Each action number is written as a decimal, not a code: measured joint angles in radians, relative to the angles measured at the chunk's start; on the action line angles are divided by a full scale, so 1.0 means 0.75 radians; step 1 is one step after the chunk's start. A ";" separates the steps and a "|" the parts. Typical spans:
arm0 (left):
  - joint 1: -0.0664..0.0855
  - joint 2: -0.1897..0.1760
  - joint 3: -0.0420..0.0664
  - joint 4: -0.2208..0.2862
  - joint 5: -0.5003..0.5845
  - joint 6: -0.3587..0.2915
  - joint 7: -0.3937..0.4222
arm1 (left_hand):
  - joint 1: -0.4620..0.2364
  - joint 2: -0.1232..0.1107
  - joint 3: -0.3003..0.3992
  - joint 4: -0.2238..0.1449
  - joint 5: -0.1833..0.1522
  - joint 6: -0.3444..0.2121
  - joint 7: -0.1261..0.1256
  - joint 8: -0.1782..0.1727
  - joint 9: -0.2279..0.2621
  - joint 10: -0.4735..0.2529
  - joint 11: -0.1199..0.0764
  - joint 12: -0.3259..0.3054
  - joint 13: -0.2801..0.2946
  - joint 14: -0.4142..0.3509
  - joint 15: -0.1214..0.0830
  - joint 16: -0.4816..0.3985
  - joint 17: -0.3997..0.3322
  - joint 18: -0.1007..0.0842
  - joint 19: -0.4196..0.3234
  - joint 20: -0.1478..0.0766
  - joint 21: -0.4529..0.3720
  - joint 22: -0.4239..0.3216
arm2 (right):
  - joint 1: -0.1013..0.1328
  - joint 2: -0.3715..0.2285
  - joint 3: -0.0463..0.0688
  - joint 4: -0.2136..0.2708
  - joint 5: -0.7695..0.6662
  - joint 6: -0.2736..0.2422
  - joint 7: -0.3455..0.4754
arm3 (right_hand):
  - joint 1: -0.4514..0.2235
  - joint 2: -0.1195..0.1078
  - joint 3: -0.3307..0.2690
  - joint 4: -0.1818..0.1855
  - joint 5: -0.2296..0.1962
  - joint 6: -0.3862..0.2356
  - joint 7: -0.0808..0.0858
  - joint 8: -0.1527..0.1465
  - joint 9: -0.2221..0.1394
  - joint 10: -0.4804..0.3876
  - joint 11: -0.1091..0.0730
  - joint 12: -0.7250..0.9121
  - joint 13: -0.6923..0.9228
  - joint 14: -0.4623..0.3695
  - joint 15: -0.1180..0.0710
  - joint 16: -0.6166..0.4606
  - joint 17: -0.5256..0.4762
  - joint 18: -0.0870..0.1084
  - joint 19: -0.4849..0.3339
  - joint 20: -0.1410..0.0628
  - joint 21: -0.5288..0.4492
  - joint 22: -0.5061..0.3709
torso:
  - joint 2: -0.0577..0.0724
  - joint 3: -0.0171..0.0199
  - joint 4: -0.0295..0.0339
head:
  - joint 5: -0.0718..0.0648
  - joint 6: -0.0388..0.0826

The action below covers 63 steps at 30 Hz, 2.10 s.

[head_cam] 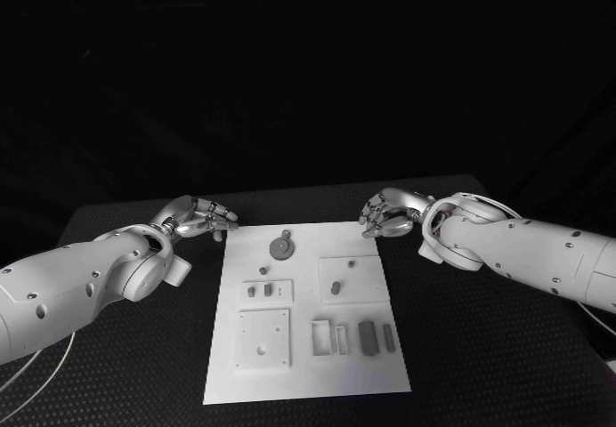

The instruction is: Assemble the parts on the task board

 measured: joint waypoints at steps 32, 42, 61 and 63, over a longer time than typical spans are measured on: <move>-0.001 -0.006 -0.001 0.069 0.300 0.005 0.116 | -0.033 0.012 -0.031 -0.006 0.000 -0.027 0.011 0.000 0.007 -0.106 0.041 0.000 -0.042 -0.072 0.084 -0.271 -0.102 -0.025 -0.087 0.012 -0.114 -0.040 | -0.068 0.051 -0.080 0.133 -0.604 -0.054 -0.177 | 0.059 -0.091 0.158 0.077 -0.134 0.065 -0.025 0.009 -0.004 0.124 -0.001 -0.243 -0.025 0.076 -0.029 -0.006 0.022 -0.001 0.078 -0.028 0.008 0.022 | 0.000 -0.0013 -0.0006 | 0.028 -0.008; -0.001 -0.004 -0.001 0.069 0.310 0.005 0.118 | -0.033 0.012 -0.031 -0.006 0.000 -0.033 0.014 0.000 0.007 -0.106 0.041 0.000 -0.043 -0.066 0.086 -0.277 -0.102 -0.025 -0.087 0.012 -0.114 -0.040 | -0.076 0.081 -0.090 0.120 -0.649 -0.079 -0.200 | 0.061 -0.093 0.173 0.085 -0.138 0.079 -0.027 0.012 -0.004 0.150 -0.006 -0.257 -0.018 0.086 -0.029 -0.006 0.027 -0.011 0.085 -0.035 0.008 0.028 | 0.000 -0.0006 -0.0001 | 0.033 -0.015; -0.001 -0.006 -0.001 0.069 0.316 0.006 0.116 | -0.033 0.012 -0.038 -0.006 0.000 -0.033 0.014 0.000 0.006 -0.106 0.041 0.000 -0.046 -0.066 0.086 -0.282 -0.102 -0.026 -0.087 0.012 -0.114 -0.040 | -0.083 0.105 -0.105 0.110 -0.749 -0.121 -0.234 | 0.089 -0.065 0.215 0.043 -0.137 0.178 -0.069 0.058 0.034 0.277 -0.058 -0.272 0.048 0.179 -0.074 0.035 0.084 -0.022 0.181 -0.078 0.071 0.081 | 0.001 -0.0017 0.0001 | 0.034 -0.026; -0.001 -0.007 -0.001 0.069 0.316 0.006 0.116 | -0.033 0.012 -0.038 -0.006 0.000 -0.033 0.014 0.000 0.006 -0.106 0.041 0.000 -0.046 -0.066 0.086 -0.282 -0.102 -0.026 -0.087 0.012 -0.114 -0.040 | -0.084 0.109 -0.107 0.108 -0.770 -0.128 -0.240 | 0.089 -0.065 0.215 0.043 -0.138 0.178 -0.069 0.058 0.034 0.278 -0.060 -0.271 0.051 0.181 -0.075 0.035 0.085 -0.022 0.181 -0.078 0.072 0.083 | 0.001 -0.0015 -0.0008 | 0.034 -0.028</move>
